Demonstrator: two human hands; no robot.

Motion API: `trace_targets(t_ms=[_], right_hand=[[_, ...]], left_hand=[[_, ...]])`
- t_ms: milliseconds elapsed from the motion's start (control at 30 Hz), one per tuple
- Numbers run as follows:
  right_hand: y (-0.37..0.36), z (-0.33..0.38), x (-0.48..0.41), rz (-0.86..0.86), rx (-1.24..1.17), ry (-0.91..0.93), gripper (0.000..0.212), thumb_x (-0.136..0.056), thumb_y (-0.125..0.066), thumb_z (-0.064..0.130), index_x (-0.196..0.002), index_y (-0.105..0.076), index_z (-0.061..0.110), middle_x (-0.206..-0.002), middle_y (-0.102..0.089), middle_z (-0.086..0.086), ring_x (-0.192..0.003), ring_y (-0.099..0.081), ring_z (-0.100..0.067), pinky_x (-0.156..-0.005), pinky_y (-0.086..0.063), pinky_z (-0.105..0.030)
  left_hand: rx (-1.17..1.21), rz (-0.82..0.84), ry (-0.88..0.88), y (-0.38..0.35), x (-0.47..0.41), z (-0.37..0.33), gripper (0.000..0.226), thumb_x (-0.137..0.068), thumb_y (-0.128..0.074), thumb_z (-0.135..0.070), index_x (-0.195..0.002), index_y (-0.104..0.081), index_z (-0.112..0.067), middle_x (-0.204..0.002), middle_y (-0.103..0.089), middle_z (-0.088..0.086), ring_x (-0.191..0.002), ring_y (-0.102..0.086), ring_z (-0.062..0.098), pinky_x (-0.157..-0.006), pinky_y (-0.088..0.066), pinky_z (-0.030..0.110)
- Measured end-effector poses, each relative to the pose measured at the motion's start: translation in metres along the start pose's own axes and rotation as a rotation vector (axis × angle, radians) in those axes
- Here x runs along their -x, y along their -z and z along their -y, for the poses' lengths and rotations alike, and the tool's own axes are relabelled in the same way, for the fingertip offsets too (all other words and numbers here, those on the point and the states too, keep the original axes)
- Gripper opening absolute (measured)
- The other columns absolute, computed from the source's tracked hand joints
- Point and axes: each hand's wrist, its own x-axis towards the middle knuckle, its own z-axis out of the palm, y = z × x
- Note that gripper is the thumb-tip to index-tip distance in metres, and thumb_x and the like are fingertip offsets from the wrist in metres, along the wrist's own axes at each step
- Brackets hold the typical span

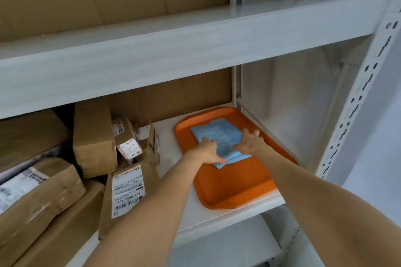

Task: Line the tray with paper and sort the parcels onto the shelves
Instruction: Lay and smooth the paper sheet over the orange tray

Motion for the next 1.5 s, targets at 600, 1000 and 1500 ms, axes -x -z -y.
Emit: trace_targets(t_ms=[600,1000,1500], right_hand=[[0.002,-0.007,-0.021,0.125,-0.543,-0.122,0.022,-0.085,-0.07,0.008,-0.1,-0.054,0.005,-0.077,-0.051,-0.008,-0.064,-0.05,-0.017,-0.059,-0.048,-0.027],[0.044,0.014,0.009,0.209,-0.997,0.002,0.019,-0.087,-0.072,0.022,-0.087,-0.054,0.014,-0.082,-0.052,-0.006,-0.072,-0.05,-0.014,-0.065,-0.045,-0.024],[0.075,-0.002,0.028,0.087,-1.155,0.096,0.045,-0.096,-0.061,0.024,-0.138,-0.05,0.011,-0.126,-0.061,-0.006,-0.089,-0.058,-0.013,-0.07,-0.049,-0.023]], left_hand=[[0.109,0.038,0.063,-0.031,-0.006,0.004,0.08,-0.083,-0.069,-0.042,-0.145,-0.029,-0.01,-0.141,-0.036,0.01,-0.126,-0.044,0.024,-0.098,-0.04,0.031],[0.282,-0.27,0.112,-0.021,0.007,0.005,0.068,-0.085,-0.067,-0.037,-0.144,-0.038,-0.021,-0.138,-0.049,0.007,-0.122,-0.051,0.026,-0.095,-0.048,0.035],[1.423,-0.672,0.343,0.03,0.007,-0.002,0.026,-0.101,-0.043,-0.023,-0.118,-0.057,-0.008,-0.111,-0.064,0.011,-0.099,-0.064,0.029,-0.091,-0.053,0.049]])
